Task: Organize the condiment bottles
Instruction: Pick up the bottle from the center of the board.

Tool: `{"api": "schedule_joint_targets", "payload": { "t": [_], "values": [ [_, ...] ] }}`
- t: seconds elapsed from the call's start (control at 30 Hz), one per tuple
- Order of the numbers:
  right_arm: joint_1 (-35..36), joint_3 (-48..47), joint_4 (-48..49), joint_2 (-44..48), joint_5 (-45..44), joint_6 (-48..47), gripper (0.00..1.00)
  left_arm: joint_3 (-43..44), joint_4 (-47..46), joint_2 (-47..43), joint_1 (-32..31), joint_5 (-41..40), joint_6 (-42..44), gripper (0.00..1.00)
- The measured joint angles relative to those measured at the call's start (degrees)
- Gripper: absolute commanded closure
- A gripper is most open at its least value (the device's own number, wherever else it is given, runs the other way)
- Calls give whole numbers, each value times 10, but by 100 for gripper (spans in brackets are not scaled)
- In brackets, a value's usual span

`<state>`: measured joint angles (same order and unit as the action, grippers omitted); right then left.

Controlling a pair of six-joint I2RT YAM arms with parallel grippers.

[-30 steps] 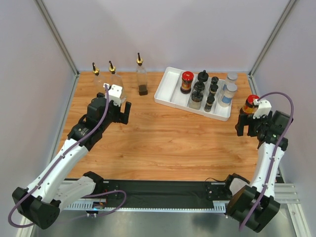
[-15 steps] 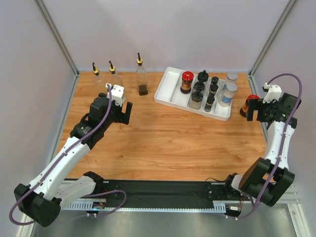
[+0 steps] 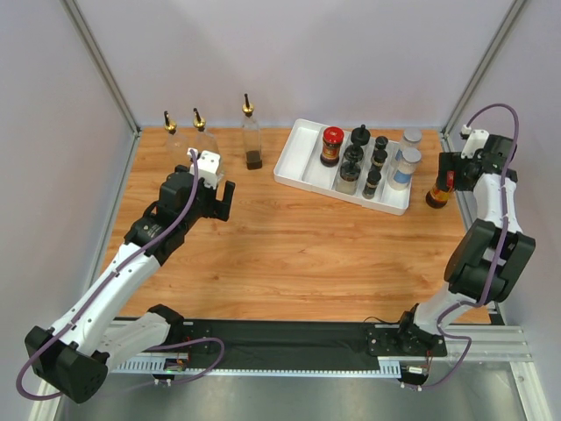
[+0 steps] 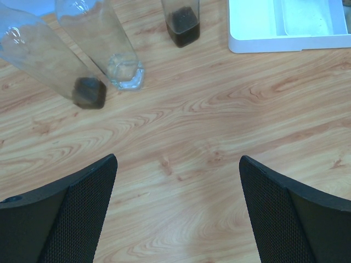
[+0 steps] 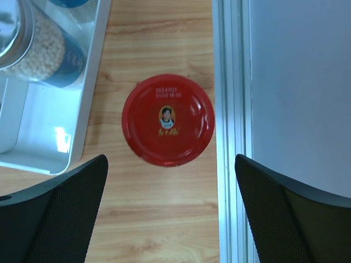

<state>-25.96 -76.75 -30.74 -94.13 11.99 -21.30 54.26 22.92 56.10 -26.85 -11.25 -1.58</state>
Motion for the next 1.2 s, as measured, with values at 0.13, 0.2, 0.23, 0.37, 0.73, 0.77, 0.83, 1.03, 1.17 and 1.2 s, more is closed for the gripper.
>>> {"api": "schedule_joint_targets", "payload": {
  "t": [0.13, 0.2, 0.23, 0.37, 0.73, 0.77, 0.83, 1.03, 1.17, 1.2],
  "values": [
    [12, -46, 3, -42, -21, 8, 0, 0, 0, -1, 0, 0, 0, 0],
    [18, -60, 3, -59, -28, 10, 1, 0, 0, -1, 0, 0, 0, 0],
    [22, -66, 3, -67, -32, 10, 2, 0, 0, -1, 0, 0, 0, 0],
    [34, -78, 2, -92, -42, 16, 9, 0, 0, -4, 0, 0, 0, 0],
    [38, -101, -2, -137, -49, 28, 62, 0, 0, -15, 0, 0, 0, 0],
    [38, -101, -2, -137, -49, 26, 74, -1, 0, -16, 0, 0, 0, 0],
    [38, -99, 0, -135, -49, 24, 84, -2, 0, -17, 0, 0, 0, 0],
    [38, -46, 8, -92, -49, 7, 100, -3, 0, -31, 0, -5, 0, 0],
    [36, 9, -10, -38, -44, -13, 100, -4, 0, -39, 0, -5, 1, 0],
    [35, 21, -16, -25, -41, -18, 100, -4, 0, -40, 0, -5, 1, 0]
  ]
}}
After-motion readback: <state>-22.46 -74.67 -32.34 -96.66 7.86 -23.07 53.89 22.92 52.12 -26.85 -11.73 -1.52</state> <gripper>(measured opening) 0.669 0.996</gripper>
